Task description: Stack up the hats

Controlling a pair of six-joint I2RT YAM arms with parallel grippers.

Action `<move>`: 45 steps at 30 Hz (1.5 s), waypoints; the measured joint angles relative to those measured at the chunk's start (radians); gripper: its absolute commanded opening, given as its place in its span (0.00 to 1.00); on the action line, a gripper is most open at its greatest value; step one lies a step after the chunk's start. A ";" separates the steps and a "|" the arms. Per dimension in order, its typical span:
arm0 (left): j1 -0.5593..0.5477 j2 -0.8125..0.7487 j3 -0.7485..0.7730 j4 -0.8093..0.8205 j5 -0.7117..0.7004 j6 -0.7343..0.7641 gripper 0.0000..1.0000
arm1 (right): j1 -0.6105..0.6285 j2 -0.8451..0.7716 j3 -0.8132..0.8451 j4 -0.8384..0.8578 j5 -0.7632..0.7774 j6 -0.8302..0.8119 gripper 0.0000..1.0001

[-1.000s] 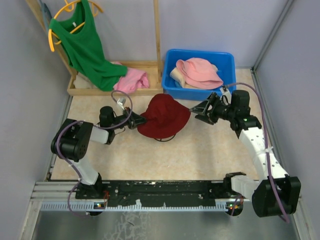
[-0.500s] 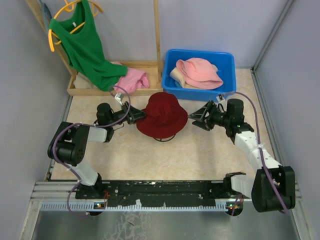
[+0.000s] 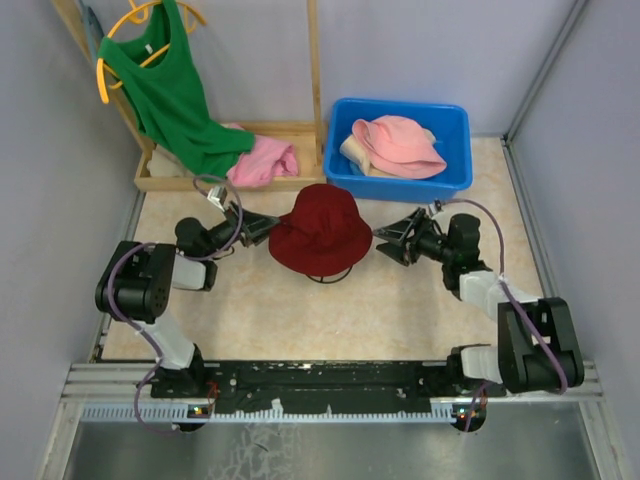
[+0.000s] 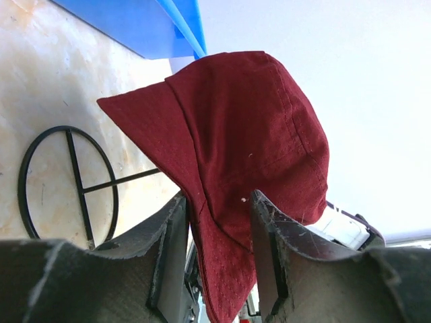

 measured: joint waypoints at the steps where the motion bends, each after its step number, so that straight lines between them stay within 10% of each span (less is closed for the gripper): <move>1: 0.001 0.011 -0.003 0.026 0.000 -0.018 0.47 | 0.000 0.011 0.000 0.030 0.000 0.012 0.61; 33: 0.028 0.184 0.007 0.163 -0.005 -0.232 0.24 | 0.059 0.279 -0.038 0.405 0.058 0.149 0.55; 38: 0.028 0.198 0.016 0.164 -0.005 -0.235 0.21 | 0.060 0.290 -0.038 0.451 0.065 0.163 0.36; 42: 0.028 0.214 0.023 0.165 -0.005 -0.242 0.16 | 0.083 0.343 -0.038 0.510 0.081 0.195 0.03; 45: 0.028 0.224 0.027 0.165 -0.006 -0.246 0.12 | 0.094 0.370 -0.054 0.551 0.089 0.225 0.00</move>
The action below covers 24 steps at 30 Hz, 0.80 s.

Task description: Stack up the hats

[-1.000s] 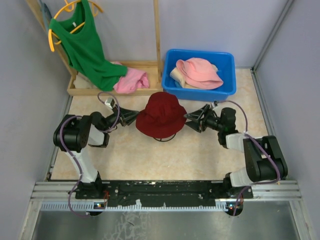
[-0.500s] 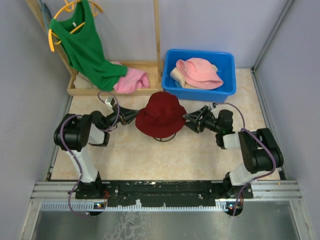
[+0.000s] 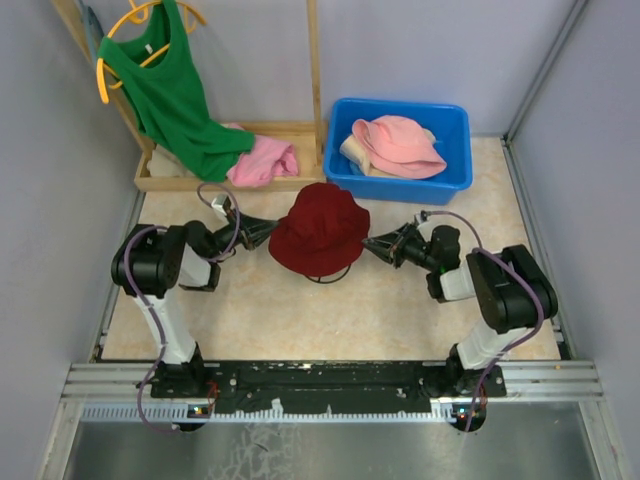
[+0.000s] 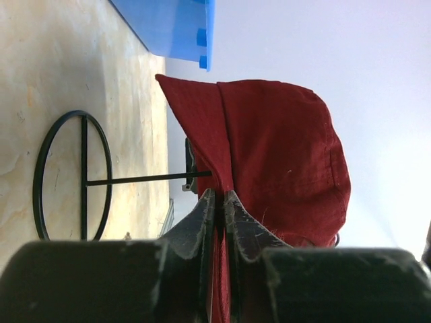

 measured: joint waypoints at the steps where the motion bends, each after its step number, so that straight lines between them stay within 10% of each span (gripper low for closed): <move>1: 0.000 0.002 0.002 0.000 -0.001 -0.001 0.11 | -0.003 0.001 -0.013 0.013 0.002 0.007 0.00; 24: -0.098 0.077 -0.018 0.004 -0.061 0.002 0.02 | -0.127 -0.223 -0.083 -0.227 -0.057 -0.121 0.00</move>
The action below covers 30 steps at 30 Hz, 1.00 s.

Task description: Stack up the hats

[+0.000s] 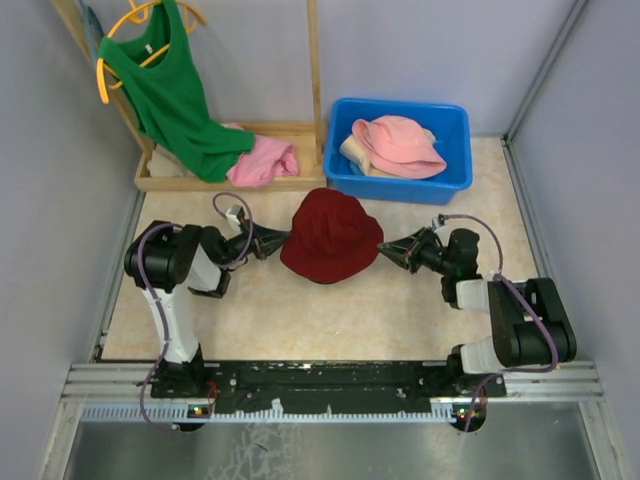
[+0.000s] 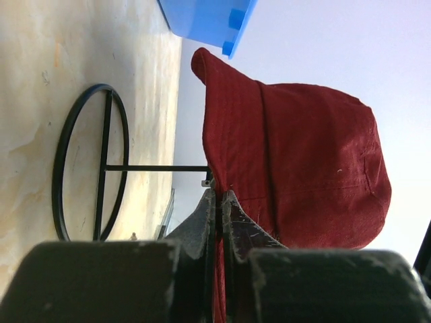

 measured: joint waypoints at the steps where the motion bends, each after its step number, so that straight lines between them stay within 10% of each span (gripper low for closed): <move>1: 0.003 0.000 -0.002 0.000 -0.001 0.000 0.02 | 0.000 -0.002 0.005 -0.014 -0.002 -0.008 0.00; 11: 0.074 -0.038 -0.050 0.002 0.000 0.021 0.27 | 0.000 -0.023 0.036 -0.166 -0.014 -0.087 0.39; 23: 0.179 -0.063 -0.092 0.003 0.010 0.037 0.29 | -0.015 -0.161 0.249 -0.604 0.052 -0.327 0.49; 30: 0.214 -0.171 -0.006 -0.083 0.064 0.136 0.34 | -0.021 -0.151 0.638 -0.939 0.172 -0.519 0.51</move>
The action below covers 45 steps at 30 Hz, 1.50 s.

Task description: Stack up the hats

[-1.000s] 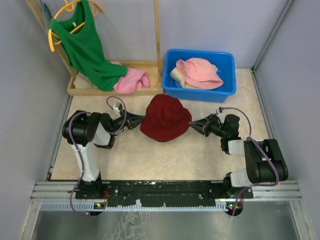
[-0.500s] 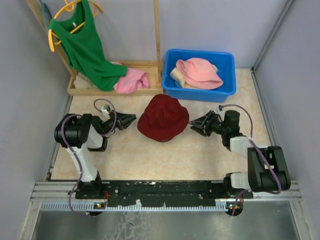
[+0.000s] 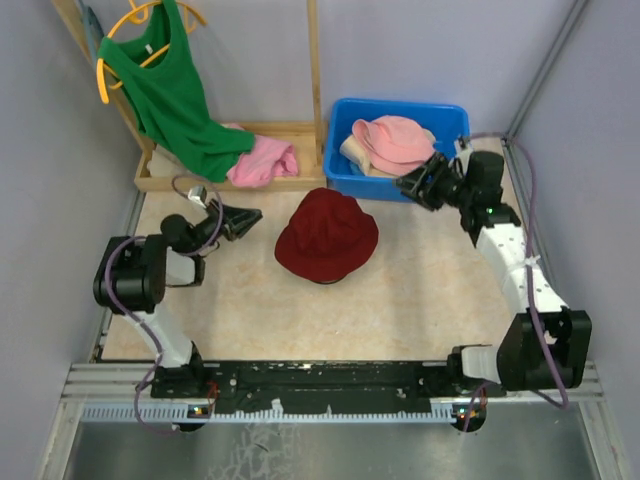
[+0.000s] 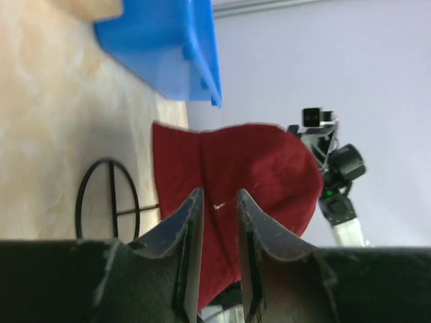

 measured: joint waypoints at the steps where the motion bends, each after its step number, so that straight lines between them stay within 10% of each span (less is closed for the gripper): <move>1: 0.002 -0.038 0.025 -0.055 0.008 0.041 0.37 | 0.000 0.019 0.081 -0.030 0.022 -0.024 0.51; 12: 0.006 -0.306 0.269 -0.729 0.024 0.480 0.39 | 0.000 0.460 0.603 -0.166 0.254 -0.232 0.94; 28: 0.007 -0.440 0.306 -1.001 -0.053 0.591 0.39 | 0.000 0.882 0.958 0.047 0.524 -0.438 0.95; 36: 0.010 -0.522 0.311 -1.099 -0.131 0.643 0.39 | 0.000 1.242 1.427 -0.069 0.543 -0.461 0.97; 45: 0.014 -0.565 0.311 -1.162 -0.187 0.669 0.39 | 0.000 1.300 1.480 -0.166 0.544 -0.463 0.96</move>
